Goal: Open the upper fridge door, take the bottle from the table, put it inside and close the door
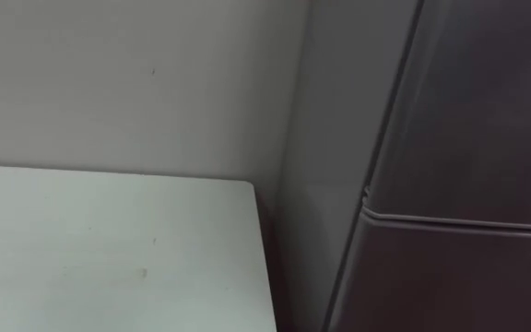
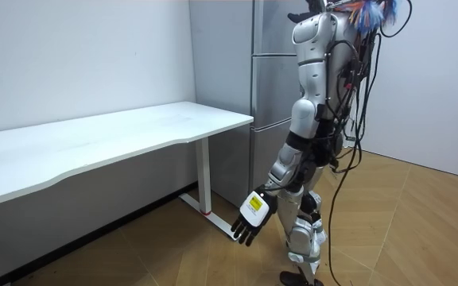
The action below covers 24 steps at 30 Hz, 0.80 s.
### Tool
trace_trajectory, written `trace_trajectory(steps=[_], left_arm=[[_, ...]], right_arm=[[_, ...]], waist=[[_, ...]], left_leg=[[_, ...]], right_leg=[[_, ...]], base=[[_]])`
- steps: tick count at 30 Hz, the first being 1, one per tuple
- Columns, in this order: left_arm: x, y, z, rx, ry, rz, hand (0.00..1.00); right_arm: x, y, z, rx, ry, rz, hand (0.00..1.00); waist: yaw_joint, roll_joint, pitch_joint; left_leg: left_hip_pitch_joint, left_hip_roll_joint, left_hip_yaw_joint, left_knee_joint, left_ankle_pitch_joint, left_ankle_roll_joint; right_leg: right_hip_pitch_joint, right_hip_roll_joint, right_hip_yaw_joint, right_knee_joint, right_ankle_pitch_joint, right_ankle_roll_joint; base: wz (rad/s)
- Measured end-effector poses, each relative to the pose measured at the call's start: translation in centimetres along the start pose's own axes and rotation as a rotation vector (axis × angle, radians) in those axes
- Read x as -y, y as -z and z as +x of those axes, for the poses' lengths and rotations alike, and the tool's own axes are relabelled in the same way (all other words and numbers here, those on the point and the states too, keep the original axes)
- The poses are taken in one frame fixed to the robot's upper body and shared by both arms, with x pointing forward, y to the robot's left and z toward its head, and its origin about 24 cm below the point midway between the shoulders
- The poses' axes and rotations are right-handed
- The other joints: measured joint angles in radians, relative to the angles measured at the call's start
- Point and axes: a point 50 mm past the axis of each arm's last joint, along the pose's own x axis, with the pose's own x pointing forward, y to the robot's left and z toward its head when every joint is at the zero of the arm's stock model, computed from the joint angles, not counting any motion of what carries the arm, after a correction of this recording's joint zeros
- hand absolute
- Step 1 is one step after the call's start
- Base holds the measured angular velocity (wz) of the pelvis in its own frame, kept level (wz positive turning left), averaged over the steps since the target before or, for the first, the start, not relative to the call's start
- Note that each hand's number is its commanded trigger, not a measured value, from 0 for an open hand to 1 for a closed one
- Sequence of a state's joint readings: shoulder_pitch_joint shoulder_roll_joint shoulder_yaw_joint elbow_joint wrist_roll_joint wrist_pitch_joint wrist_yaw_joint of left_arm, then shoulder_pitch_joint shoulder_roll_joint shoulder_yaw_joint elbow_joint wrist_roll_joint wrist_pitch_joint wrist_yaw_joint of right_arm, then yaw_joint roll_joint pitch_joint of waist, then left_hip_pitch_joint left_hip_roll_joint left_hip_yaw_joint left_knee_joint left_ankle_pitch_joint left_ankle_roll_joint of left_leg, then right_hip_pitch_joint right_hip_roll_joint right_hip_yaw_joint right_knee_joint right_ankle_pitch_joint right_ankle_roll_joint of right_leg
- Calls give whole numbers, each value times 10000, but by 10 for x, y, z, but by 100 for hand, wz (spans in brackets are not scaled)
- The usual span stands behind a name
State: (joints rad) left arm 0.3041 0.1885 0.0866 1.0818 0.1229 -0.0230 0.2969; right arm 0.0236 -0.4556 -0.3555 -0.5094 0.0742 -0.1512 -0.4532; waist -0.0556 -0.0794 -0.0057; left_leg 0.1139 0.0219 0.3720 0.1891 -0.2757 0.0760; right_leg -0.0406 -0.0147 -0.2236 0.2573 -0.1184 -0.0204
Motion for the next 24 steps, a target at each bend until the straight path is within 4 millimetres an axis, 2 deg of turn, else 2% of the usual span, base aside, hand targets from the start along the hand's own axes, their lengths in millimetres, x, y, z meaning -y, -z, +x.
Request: trace_trajectory(steps=[6,10,16,19,24], left_arm=[[5,1,-1,-147,398,359,0],[6,2,-1,-152,432,525,0],[7,0,-1,-106,484,774,0],[7,-1,-1,-87,461,783,0],[7,0,-1,-119,565,823,0]], right_arm=[[-10,10,-8,-666,-545,277,0],[-20,19,-16,-1191,-868,546,0],[-32,31,-20,-1695,-1207,632,0],[-32,38,-22,-1883,-1243,538,0],[-36,47,-21,-1968,-1243,611,0]], waist=[[77,102,31],[227,218,98],[344,166,100],[345,76,104],[348,72,101]], left_leg=[[-47,-4,-150,13,2,0],[-1,-2,-177,-5,8,-6],[33,-3,-193,11,9,-6],[47,-3,-224,43,9,-7],[48,-20,-280,96,4,5]], right_leg=[[12,-21,-89,-5,-1,1],[66,-12,-94,-14,-3,2],[136,-20,-103,-48,-3,5],[183,-22,-103,-54,1,4],[234,-52,-199,-80,73,13]], base=[[7],[1],[0],[0],[1]])
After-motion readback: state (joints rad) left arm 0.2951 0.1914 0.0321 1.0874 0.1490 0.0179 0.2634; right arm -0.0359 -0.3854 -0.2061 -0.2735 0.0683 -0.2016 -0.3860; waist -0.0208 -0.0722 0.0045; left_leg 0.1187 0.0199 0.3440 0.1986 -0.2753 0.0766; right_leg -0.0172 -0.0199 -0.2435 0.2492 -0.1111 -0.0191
